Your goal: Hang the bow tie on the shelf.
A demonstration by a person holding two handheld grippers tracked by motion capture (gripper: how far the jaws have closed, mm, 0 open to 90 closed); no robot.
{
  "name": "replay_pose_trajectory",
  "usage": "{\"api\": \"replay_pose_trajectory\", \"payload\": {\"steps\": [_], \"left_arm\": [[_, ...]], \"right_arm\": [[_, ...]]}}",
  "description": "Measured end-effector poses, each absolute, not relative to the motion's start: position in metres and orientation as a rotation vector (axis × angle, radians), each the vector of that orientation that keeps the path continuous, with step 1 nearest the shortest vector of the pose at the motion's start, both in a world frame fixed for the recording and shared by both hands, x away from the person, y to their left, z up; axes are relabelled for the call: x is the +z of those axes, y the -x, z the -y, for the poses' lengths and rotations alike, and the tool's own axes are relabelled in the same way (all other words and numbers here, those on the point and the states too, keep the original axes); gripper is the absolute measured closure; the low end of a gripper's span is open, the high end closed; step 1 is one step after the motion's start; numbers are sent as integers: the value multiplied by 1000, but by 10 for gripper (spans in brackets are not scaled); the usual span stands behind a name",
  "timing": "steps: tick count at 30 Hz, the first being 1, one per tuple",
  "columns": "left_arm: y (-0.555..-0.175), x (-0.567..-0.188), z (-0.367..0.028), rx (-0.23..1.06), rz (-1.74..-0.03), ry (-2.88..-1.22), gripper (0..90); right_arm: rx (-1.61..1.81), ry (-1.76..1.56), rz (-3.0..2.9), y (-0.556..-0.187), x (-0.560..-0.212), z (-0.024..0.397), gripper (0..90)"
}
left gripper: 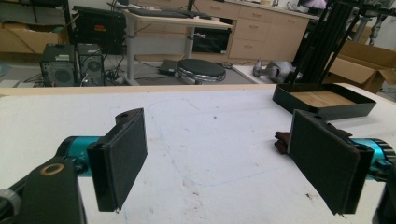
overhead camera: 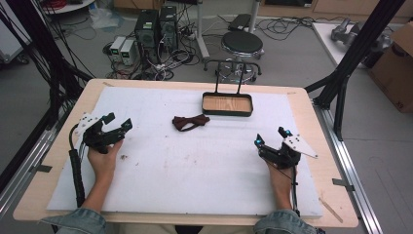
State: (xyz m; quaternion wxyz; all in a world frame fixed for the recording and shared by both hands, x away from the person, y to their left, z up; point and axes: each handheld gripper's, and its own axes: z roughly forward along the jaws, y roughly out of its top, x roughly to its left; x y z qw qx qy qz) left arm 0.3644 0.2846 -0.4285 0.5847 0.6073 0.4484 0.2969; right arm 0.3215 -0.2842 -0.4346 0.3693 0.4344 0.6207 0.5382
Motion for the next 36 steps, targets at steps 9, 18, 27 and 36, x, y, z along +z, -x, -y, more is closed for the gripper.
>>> {"api": "replay_pose_trajectory", "payload": {"steps": [9, 18, 27, 36], "left_arm": [[-365, -429, -283, 675, -1031, -1427, 212], [-365, -430, -282, 674, -1029, -1441, 211], [-365, -430, -279, 656, -1007, -1445, 215], [-367, -432, -267, 649, -961, -1493, 246]], "right_arm": [[1326, -1077, -1647, -324, -436, 278, 119], [1327, -1097, -1636, -324, -436, 281, 119], [1331, -1108, -1636, -324, -436, 282, 120], [1334, -1122, -1642, -325, -437, 282, 120]]}}
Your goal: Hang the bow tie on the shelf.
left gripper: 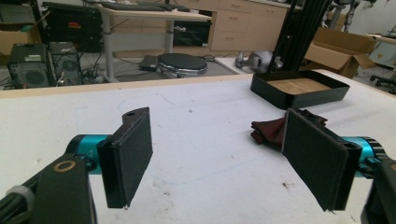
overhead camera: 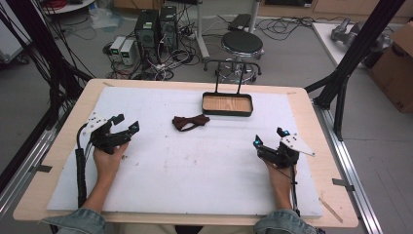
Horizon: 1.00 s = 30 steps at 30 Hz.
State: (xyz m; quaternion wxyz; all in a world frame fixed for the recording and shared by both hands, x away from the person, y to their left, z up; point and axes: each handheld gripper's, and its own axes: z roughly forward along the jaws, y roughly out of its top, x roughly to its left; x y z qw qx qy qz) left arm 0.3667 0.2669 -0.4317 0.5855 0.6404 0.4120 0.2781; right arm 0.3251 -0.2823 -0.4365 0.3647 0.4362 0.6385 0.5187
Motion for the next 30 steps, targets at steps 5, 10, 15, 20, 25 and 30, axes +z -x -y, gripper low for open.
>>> {"api": "replay_pose_trajectory", "payload": {"steps": [5, 10, 15, 20, 25, 30], "left_arm": [[-372, -431, -257, 670, -940, -1519, 256], [-385, -432, -242, 641, -932, -1553, 266], [-396, -433, -223, 598, -912, -1593, 266], [-414, -433, -196, 562, -876, -1617, 288], [-432, -434, -172, 551, -851, -1690, 301], [-448, -439, -152, 533, -833, -1779, 314]], "right_arm": [[1333, -1129, -1642, -326, -437, 282, 120], [1330, -1135, -1646, -326, -437, 283, 120], [1332, -1137, -1648, -326, -437, 283, 120], [1335, -1142, -1648, -326, -437, 283, 120], [1346, -1143, -1643, -326, -437, 284, 120], [1347, -1142, -1646, -326, -437, 284, 120]]}}
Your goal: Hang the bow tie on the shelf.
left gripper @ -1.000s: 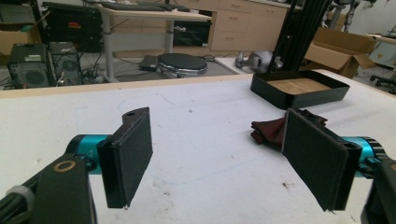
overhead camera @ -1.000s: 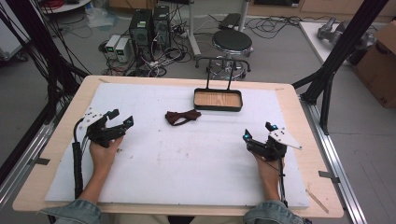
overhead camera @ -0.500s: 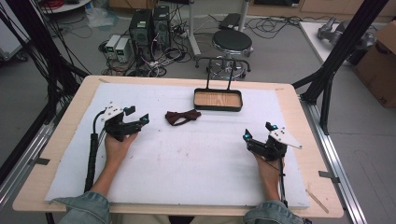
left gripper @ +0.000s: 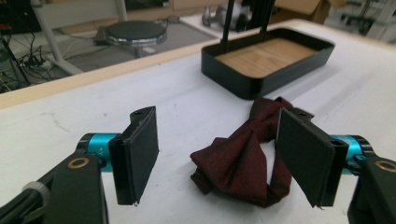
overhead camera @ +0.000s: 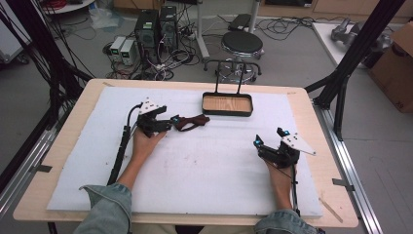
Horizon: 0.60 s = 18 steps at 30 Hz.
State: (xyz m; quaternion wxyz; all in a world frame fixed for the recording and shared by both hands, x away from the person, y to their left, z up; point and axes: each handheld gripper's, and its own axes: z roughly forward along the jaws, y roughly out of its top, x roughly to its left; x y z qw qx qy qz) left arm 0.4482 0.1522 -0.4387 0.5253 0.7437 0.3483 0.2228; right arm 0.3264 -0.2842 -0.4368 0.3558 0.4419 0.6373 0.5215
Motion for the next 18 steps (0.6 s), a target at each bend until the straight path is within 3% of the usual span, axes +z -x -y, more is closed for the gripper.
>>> {"api": "replay_pose_trajectory", "payload": {"steps": [11, 14, 18], "left_arm": [[-474, -442, -123, 470, -787, -1909, 360], [-476, -443, -118, 465, -761, -1963, 434], [-475, -444, -114, 484, -736, -2004, 459]], "right_arm": [[1345, -1143, -1646, -327, -437, 284, 120], [1349, -1147, -1648, -326, -437, 284, 120], [1347, -1143, -1649, -327, -437, 284, 120]]}}
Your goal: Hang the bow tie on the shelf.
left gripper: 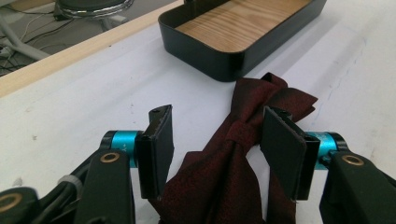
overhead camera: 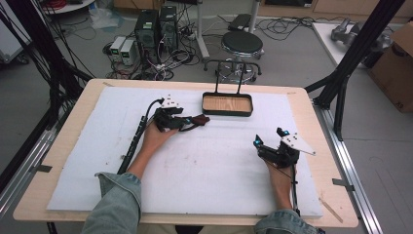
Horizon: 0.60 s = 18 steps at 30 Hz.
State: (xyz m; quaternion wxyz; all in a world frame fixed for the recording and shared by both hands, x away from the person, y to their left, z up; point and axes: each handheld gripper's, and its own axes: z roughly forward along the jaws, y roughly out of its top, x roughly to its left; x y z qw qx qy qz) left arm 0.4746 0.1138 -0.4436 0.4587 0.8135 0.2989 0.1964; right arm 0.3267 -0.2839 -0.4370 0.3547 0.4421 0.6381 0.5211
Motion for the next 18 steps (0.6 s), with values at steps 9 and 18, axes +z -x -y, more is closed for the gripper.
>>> {"api": "replay_pose_trajectory", "payload": {"steps": [9, 18], "left_arm": [[-479, -447, -104, 486, -755, -2109, 574], [-477, -446, -104, 478, -727, -2117, 734]], "right_arm": [[1351, -1145, -1650, -327, -437, 284, 120], [1353, -1147, -1650, -327, -437, 284, 120]]}}
